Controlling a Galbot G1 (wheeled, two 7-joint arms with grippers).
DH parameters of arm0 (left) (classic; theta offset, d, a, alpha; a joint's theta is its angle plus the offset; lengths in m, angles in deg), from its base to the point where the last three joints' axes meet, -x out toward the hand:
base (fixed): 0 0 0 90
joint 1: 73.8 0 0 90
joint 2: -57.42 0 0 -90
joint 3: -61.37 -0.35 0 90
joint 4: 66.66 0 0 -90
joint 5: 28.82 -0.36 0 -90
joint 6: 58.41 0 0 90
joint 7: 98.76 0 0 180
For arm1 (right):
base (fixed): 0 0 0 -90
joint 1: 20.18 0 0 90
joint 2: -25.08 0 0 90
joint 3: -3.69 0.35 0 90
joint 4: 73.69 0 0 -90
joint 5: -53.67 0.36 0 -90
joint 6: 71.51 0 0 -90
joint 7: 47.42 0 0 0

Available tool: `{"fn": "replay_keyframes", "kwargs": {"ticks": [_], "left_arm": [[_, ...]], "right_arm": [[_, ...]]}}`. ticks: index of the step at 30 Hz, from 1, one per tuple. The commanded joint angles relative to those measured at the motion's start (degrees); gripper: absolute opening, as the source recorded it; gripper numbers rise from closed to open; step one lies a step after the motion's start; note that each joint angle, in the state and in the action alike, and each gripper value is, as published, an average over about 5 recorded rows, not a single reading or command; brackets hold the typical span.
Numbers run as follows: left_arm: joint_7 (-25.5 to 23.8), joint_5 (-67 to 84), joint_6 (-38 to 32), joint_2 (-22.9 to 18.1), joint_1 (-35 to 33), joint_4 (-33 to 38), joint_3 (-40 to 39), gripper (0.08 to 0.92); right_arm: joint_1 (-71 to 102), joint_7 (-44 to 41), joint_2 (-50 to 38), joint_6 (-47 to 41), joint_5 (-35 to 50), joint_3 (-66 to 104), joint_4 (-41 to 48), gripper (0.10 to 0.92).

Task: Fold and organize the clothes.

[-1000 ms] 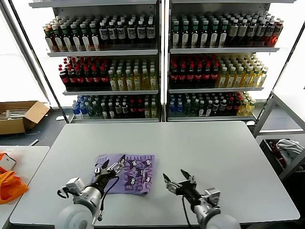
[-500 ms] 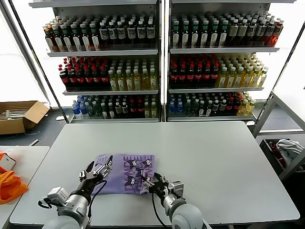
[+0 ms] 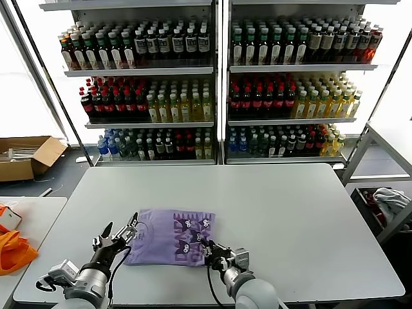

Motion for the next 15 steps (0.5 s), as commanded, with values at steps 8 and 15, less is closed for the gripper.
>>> {"fn": "replay_keyframes", "kwargs": {"ticks": [8, 15], "left_arm": [[1.11, 1.21, 0.35, 0.12, 0.53, -0.36, -0.56, 0.823], [1.63, 0.81, 1.3, 0.52, 1.26, -0.8, -2.08, 0.823]], "right_arm": [[9.78, -13.67, -18.87, -4.51, -10.72, 19.08, -11.45, 0.138], [18.99, -11.67, -16.3, -2.14, -14.03, 25.72, -14.75, 0.255]]}}
